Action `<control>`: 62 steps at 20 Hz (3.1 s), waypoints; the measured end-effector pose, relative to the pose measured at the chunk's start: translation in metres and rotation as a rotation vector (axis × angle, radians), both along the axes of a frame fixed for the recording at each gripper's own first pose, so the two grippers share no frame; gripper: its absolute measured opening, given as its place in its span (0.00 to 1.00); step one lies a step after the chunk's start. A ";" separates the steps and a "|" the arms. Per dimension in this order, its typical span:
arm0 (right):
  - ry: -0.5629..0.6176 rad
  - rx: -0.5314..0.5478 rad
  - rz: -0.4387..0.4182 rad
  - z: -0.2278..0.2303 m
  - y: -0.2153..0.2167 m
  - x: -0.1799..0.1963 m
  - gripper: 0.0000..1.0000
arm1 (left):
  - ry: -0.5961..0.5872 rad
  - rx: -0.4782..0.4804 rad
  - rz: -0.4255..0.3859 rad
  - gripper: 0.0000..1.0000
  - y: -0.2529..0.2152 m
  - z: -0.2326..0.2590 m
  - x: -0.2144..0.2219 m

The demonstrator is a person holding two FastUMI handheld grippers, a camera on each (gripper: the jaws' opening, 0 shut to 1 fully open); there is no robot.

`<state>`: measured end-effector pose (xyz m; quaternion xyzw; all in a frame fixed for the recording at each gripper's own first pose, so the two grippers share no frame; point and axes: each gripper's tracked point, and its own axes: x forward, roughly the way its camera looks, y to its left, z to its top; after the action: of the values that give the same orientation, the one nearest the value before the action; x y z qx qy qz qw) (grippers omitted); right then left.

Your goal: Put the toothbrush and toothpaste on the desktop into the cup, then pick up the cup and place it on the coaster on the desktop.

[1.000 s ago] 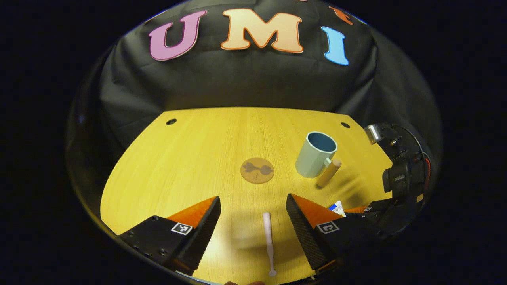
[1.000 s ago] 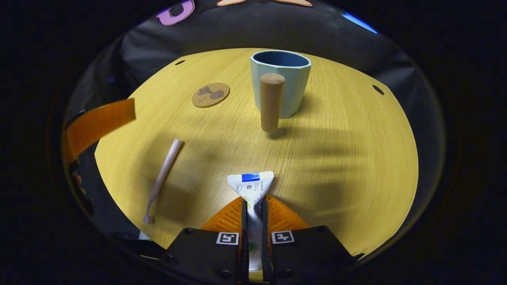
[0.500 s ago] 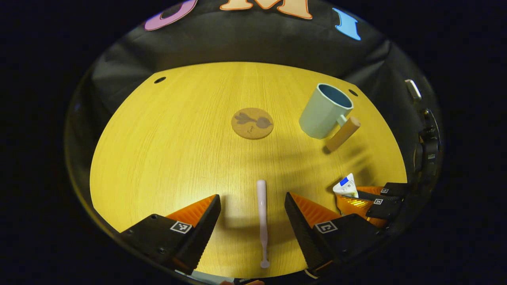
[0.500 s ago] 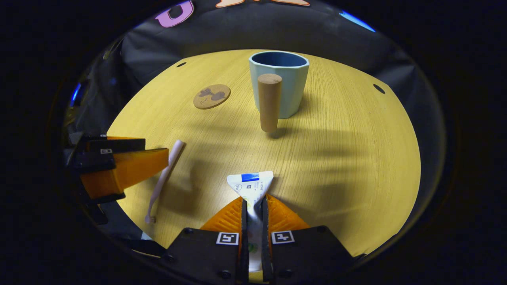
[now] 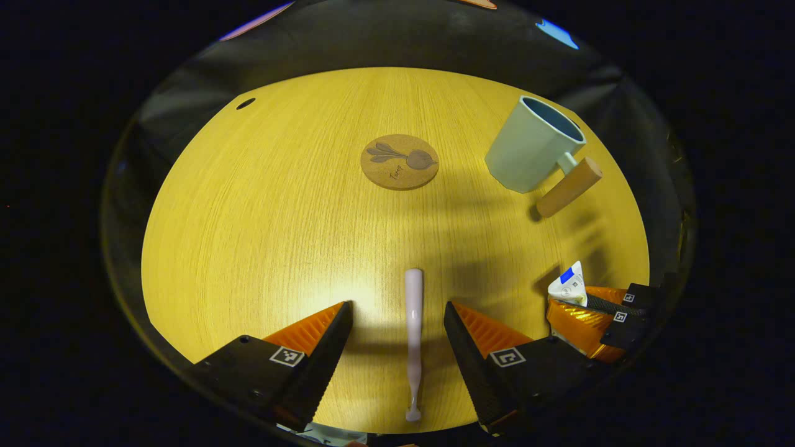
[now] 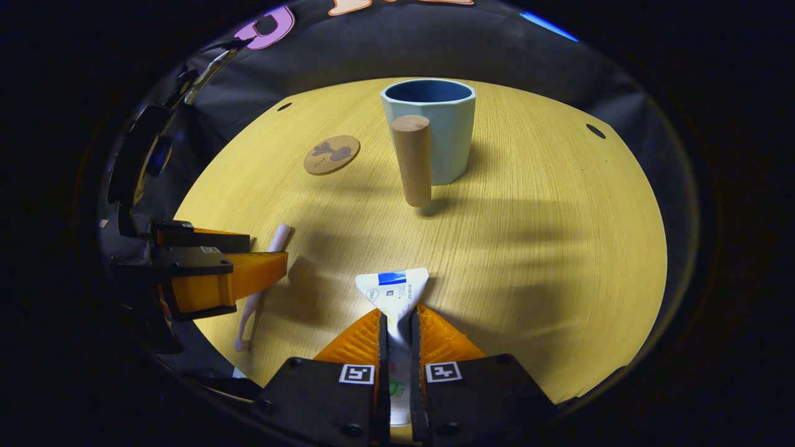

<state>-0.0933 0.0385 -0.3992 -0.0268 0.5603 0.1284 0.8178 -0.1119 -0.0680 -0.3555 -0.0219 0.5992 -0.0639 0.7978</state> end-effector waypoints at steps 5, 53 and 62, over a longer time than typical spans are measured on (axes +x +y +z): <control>0.002 0.002 0.010 0.000 0.000 0.000 0.16 | 0.081 0.032 -0.026 0.86 -0.002 -0.003 0.000; -0.454 0.400 -0.158 0.174 0.011 0.178 0.15 | -0.189 -0.213 0.069 0.00 0.147 0.031 -0.136; -0.631 0.354 -0.222 0.170 0.024 0.267 0.15 | -0.249 -0.203 0.128 0.00 0.224 0.140 -0.233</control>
<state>0.1735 0.0624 -0.2296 0.1378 0.2495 0.1191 0.9511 -0.3453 0.1562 -0.2155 -0.1325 0.4834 -0.0752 0.8620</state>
